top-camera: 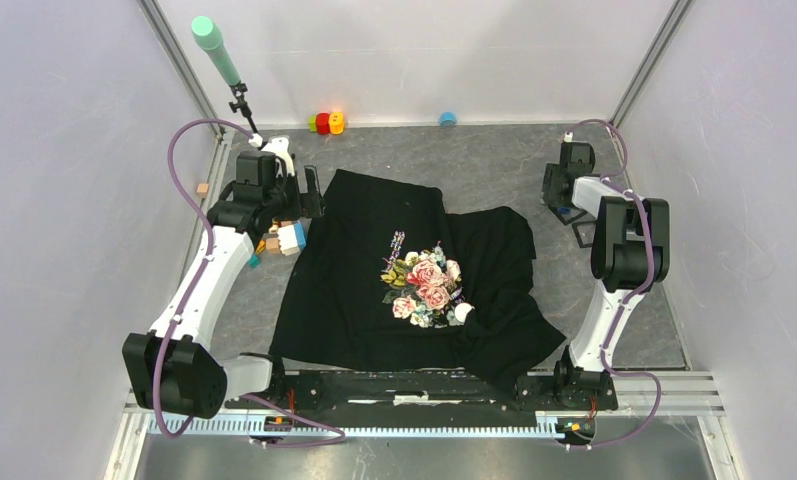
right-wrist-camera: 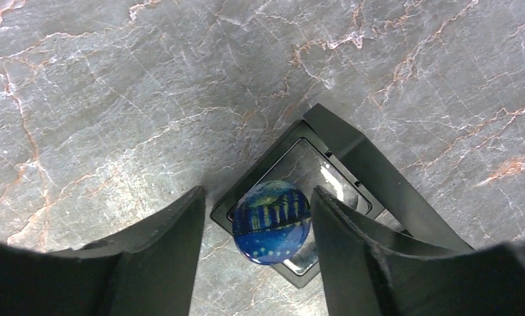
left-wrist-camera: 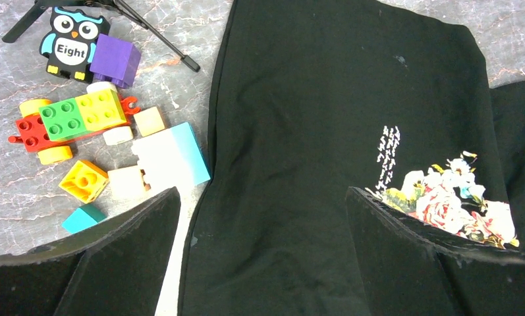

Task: Pin the brooch onto the clothing

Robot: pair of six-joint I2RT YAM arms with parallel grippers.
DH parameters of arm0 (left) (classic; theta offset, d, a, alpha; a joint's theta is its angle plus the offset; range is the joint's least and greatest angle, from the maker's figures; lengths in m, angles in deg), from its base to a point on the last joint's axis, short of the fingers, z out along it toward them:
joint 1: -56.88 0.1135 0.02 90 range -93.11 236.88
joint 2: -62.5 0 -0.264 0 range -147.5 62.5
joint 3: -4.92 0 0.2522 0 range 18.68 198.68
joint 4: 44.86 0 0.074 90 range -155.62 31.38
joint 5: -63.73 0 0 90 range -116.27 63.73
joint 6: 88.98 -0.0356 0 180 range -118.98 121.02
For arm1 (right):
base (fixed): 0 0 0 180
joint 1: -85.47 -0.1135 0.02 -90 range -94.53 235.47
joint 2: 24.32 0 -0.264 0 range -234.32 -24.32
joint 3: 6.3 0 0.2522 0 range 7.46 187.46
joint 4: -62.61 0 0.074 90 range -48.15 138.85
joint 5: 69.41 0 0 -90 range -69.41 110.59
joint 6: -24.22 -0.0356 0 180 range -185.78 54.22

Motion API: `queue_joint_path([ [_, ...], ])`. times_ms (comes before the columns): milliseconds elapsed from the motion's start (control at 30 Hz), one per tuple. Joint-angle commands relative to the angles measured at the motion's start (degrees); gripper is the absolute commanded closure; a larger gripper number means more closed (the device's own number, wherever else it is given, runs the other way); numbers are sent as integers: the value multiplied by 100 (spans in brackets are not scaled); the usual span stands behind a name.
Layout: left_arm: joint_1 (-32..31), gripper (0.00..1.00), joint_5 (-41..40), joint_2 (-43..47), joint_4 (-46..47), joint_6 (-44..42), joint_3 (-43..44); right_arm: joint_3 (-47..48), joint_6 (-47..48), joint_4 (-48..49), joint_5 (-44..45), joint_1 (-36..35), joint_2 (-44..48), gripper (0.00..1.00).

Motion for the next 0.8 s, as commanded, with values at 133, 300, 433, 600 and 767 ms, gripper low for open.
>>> queue_joint_path([
  [133, 49, 0, 211, 93, 69, -156, -37, 39, -116, -8, -177, 23, 167, 45],
  [300, 49, 0, 274, 117, 91, -130, -63, 10, -126, -46, -188, 23, 332, 53],
  [433, 48, 0, 322, 121, 96, -112, -90, -22, -122, -55, -248, 23, 471, 58],
  [600, 47, 0, 359, 139, 105, -103, -90, -79, -100, -59, -255, 19, 599, 65],
  [767, 49, 0, 365, 151, 114, -103, -99, -83, -27, -98, -229, 23, 615, 75],
])
